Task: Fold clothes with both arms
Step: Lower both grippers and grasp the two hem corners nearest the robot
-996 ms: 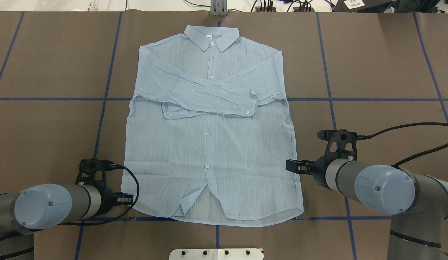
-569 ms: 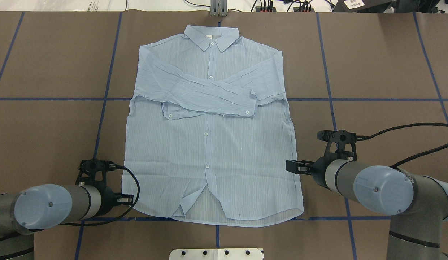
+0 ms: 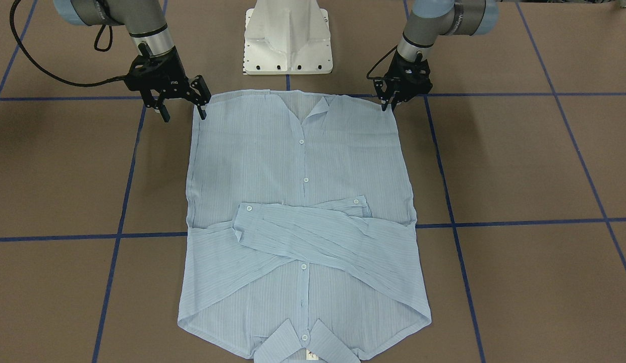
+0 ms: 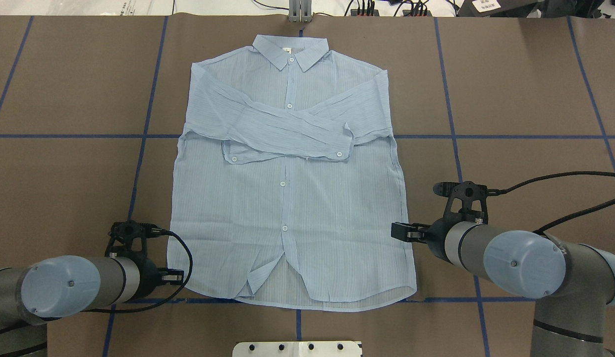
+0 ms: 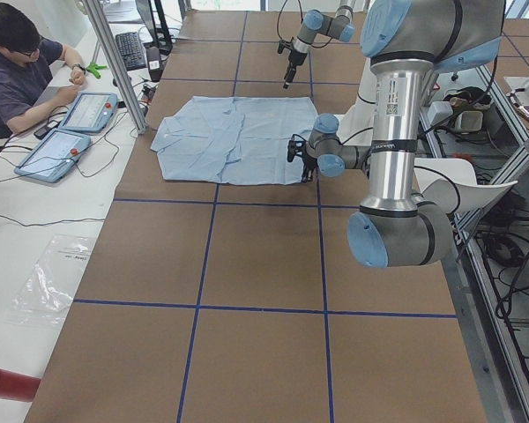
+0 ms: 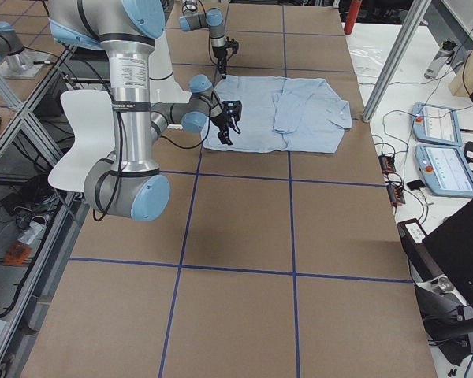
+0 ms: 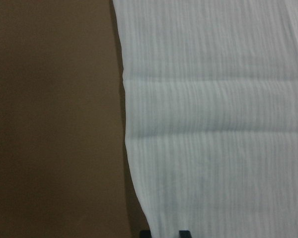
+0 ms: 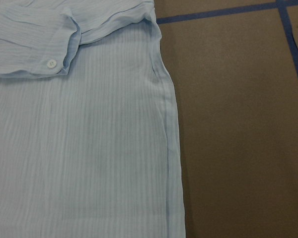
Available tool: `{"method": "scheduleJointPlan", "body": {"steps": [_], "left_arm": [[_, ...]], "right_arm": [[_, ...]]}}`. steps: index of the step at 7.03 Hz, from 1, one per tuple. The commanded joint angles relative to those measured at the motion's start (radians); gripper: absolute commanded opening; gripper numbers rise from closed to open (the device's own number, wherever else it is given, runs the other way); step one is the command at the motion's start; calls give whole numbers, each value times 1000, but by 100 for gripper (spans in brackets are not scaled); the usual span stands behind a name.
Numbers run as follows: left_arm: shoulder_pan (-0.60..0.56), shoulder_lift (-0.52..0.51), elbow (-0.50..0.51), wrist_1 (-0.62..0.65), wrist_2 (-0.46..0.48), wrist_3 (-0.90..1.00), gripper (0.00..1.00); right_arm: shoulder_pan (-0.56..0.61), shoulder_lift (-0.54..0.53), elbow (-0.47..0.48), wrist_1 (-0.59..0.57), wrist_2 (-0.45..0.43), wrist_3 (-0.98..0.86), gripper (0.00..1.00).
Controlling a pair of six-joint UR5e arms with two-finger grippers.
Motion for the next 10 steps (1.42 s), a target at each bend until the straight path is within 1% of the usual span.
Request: {"method": "scheduleJointPlan", "body": {"steps": [1, 2, 3, 4, 5, 6, 7, 8, 9, 10], "left_arm": [[3, 2, -1, 2, 3, 0, 0], [3, -2, -1, 0, 38, 0, 0], [3, -15, -1, 0, 41, 0, 0], [3, -20, -4, 0, 44, -2, 0], [3, -25, -4, -3, 44, -2, 0], [3, -25, -4, -6, 46, -2, 0], [3, -25, -6, -8, 73, -2, 0], [18, -25, -7, -9, 101, -3, 0], [23, -25, -15, -9, 103, -3, 0], [26, -25, -26, -9, 106, -3, 0]], "right_arm": [[-1, -2, 0, 1, 0, -1, 100], [-4, -5, 0, 0, -11, -1, 100], [-10, -14, 1, -2, -37, 4, 99], [-40, -31, 0, -2, -70, 5, 95], [-92, -32, -9, -5, -124, 13, 94], [-129, -26, -49, -2, -147, 93, 86], [-178, -22, -51, -2, -194, 132, 81], [-206, -29, -52, -5, -218, 134, 71], [-222, -31, -55, -5, -230, 135, 66], [-237, -32, -55, -6, -236, 136, 63]]}}
